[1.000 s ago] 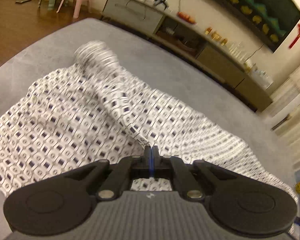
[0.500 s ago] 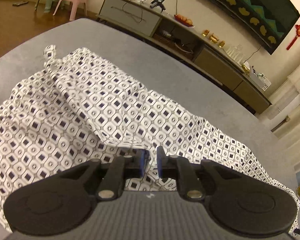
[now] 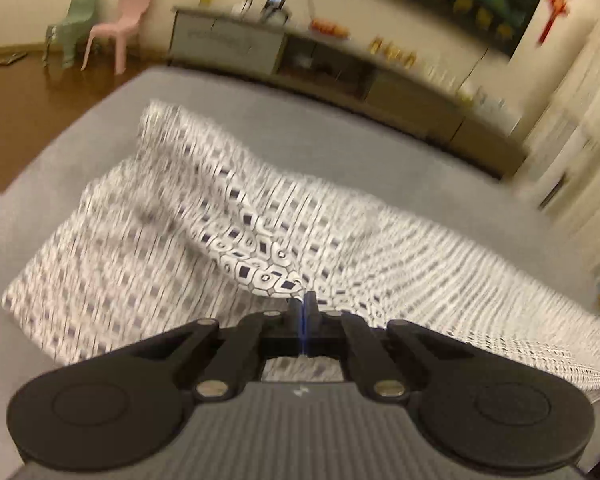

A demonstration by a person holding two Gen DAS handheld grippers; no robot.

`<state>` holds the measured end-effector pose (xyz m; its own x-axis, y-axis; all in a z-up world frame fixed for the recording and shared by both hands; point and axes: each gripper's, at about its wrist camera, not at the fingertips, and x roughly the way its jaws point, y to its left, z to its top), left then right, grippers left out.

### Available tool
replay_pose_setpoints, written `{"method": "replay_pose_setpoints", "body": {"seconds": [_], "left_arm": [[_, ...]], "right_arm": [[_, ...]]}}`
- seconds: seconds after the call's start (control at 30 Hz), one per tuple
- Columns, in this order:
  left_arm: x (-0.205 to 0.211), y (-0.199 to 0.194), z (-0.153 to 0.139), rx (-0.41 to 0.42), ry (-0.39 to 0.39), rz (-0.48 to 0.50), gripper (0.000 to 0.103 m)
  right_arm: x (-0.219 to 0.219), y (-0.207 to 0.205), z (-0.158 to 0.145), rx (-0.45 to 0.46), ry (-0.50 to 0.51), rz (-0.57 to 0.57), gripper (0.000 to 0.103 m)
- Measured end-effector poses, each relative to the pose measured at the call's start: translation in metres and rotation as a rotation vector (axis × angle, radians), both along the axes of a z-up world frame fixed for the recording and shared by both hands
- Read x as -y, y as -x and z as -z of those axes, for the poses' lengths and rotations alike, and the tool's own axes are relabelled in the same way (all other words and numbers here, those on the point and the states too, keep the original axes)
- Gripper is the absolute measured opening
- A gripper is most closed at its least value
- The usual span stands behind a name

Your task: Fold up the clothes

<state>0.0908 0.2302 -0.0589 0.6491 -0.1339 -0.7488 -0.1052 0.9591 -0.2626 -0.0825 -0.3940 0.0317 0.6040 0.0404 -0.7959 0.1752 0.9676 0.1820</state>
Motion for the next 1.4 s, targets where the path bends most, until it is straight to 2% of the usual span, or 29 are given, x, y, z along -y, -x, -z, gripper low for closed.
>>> {"method": "replay_pose_setpoints", "body": {"seconds": [0.3,0.4,0.47,0.5,0.57,0.67,0.83,0.93,1.0,1.1,1.17,1.23,1.33,1.4], "left_arm": [[0.013,0.004,0.022,-0.079,-0.087,-0.006,0.0],[0.001,0.011,0.024,-0.052,-0.024,-0.036,0.004],[-0.007,0.016,0.024,-0.031,0.024,-0.058,0.013],[-0.016,0.02,0.021,-0.01,0.049,-0.08,0.021],[-0.037,0.027,0.013,0.028,0.104,-0.137,0.027],[-0.073,0.025,0.009,0.045,0.196,-0.237,0.028],[-0.137,-0.004,0.019,0.009,0.32,-0.422,0.027],[-0.154,-0.015,0.02,0.03,0.335,-0.422,0.027],[-0.157,-0.02,0.023,0.046,0.357,-0.394,0.027],[-0.16,-0.026,0.037,0.0,0.361,-0.417,0.027],[-0.166,-0.026,0.042,-0.033,0.308,-0.47,0.027],[-0.18,-0.016,0.042,-0.026,0.297,-0.526,0.018],[-0.202,0.002,0.038,-0.002,0.296,-0.614,0.02],[-0.213,0.013,0.034,0.043,0.337,-0.631,0.021]], "right_arm": [[-0.01,-0.003,0.01,-0.033,0.069,-0.02,0.003],[-0.018,-0.01,0.008,-0.052,0.139,-0.039,0.003],[-0.028,-0.013,0.006,-0.07,0.24,-0.044,0.006],[-0.034,-0.015,0.005,-0.076,0.279,-0.048,0.007],[-0.05,-0.02,0.005,-0.074,0.295,-0.07,0.016],[-0.076,-0.028,0.005,-0.071,0.32,-0.104,0.031],[-0.118,-0.042,0.005,-0.066,0.362,-0.16,0.031],[-0.143,-0.05,0.005,-0.063,0.386,-0.194,0.037],[-0.166,-0.052,-0.007,-0.023,0.463,-0.196,0.037],[-0.237,-0.05,-0.043,0.11,0.496,-0.308,0.037],[-0.314,-0.046,-0.066,0.219,0.474,-0.472,0.037],[-0.402,-0.039,-0.083,0.338,0.449,-0.666,0.04],[-0.522,-0.04,-0.091,0.454,0.386,-0.924,0.043],[-0.594,-0.05,-0.088,0.507,0.358,-1.065,0.043]]}}
